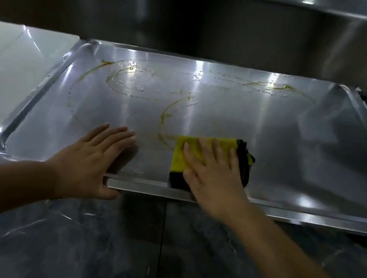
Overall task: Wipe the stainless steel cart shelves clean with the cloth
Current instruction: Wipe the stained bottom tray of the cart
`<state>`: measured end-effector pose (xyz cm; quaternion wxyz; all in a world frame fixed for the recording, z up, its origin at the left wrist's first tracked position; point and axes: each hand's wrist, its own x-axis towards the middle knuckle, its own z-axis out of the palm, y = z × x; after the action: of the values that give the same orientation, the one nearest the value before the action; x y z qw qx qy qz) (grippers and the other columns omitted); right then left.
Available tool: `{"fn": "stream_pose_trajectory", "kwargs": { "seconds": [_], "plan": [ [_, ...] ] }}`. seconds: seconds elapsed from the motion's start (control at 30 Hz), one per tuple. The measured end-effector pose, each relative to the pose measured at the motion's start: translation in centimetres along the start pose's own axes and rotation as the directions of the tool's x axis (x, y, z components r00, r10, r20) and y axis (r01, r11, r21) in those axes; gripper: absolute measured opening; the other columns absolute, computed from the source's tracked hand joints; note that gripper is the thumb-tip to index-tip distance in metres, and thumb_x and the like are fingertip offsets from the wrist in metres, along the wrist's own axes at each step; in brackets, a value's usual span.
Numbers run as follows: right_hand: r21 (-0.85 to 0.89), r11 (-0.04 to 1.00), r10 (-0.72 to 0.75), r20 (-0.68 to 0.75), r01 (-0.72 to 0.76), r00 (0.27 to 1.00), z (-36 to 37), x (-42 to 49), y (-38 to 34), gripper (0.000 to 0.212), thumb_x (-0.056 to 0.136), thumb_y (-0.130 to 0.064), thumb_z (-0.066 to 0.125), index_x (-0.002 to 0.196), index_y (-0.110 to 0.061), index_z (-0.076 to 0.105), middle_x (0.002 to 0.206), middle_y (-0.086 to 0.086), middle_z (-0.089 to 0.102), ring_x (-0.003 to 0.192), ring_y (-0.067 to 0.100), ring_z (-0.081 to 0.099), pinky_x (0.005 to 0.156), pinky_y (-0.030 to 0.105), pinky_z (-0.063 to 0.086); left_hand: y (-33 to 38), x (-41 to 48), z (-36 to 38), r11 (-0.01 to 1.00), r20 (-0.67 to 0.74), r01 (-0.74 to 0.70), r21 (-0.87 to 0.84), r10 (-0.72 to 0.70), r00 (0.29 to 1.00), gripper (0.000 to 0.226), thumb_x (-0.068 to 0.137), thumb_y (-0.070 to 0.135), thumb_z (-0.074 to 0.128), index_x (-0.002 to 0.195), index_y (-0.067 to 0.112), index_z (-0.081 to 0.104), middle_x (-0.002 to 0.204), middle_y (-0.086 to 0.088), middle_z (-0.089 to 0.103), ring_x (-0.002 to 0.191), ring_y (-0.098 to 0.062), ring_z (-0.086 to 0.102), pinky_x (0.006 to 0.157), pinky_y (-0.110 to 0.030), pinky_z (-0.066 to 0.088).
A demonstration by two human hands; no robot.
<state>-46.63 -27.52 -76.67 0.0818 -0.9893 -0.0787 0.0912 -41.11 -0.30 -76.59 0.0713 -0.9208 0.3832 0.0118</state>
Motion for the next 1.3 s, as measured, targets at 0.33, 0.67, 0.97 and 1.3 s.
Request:
{"fn": "stream_pose_trajectory", "kwargs": {
  "seconds": [0.33, 0.67, 0.97, 1.3],
  "plan": [
    [-0.033, 0.996, 0.084, -0.047, -0.086, 0.995, -0.8, 8.6, -0.9, 0.054, 0.100, -0.050, 0.017, 0.150, -0.043, -0.001, 0.161, -0.007, -0.007, 0.147, 0.026, -0.009, 0.115, 0.049, -0.009, -0.4, -0.3, 1.9, 0.988, -0.129, 0.033, -0.151, -0.053, 0.990, 0.112, 0.065, 0.080, 0.054, 0.144, 0.004, 0.032, 0.150, -0.012, 0.033, 0.141, -0.023, 0.024, 0.113, -0.046, 0.019],
    [0.034, 0.964, 0.262, 0.028, -0.263, 0.965, -4.2, 18.4, -0.1, 0.056, 0.102, -0.046, 0.023, 0.151, -0.039, -0.002, 0.160, -0.003, -0.012, 0.147, 0.025, -0.013, 0.116, 0.048, -0.010, -0.7, -0.5, 1.3, 0.977, -0.164, 0.021, -0.212, -0.057, 0.985, 0.108, 0.065, 0.079, 0.050, 0.141, 0.004, 0.038, 0.149, -0.013, 0.036, 0.140, -0.024, 0.023, 0.113, -0.044, 0.016],
    [-0.105, 0.994, 0.015, 0.099, -0.004, 0.995, 0.5, 2.0, -6.6, 0.069, 0.071, -0.072, -0.016, 0.134, -0.043, -0.026, 0.156, -0.009, -0.021, 0.146, 0.022, -0.017, 0.114, 0.041, -0.008, -0.9, -0.8, 1.6, 0.976, -0.189, 0.043, -0.215, -0.085, 0.978, 0.118, 0.055, 0.079, 0.049, 0.145, 0.008, 0.024, 0.152, -0.015, 0.027, 0.140, -0.028, 0.021, 0.113, -0.047, 0.014],
    [-0.124, 0.986, 0.121, 0.036, -0.116, 0.992, -1.1, 13.7, -6.6, 0.055, 0.100, -0.049, 0.018, 0.148, -0.044, -0.008, 0.160, -0.005, -0.010, 0.147, 0.024, -0.008, 0.115, 0.045, -0.006, -8.4, -4.1, 1.4, 0.968, -0.142, -0.005, -0.250, -0.032, 0.989, 0.123, 0.053, 0.084, 0.052, 0.148, 0.012, 0.022, 0.154, -0.012, 0.022, 0.139, -0.021, 0.010, 0.114, -0.036, -0.001]
  ]
}}
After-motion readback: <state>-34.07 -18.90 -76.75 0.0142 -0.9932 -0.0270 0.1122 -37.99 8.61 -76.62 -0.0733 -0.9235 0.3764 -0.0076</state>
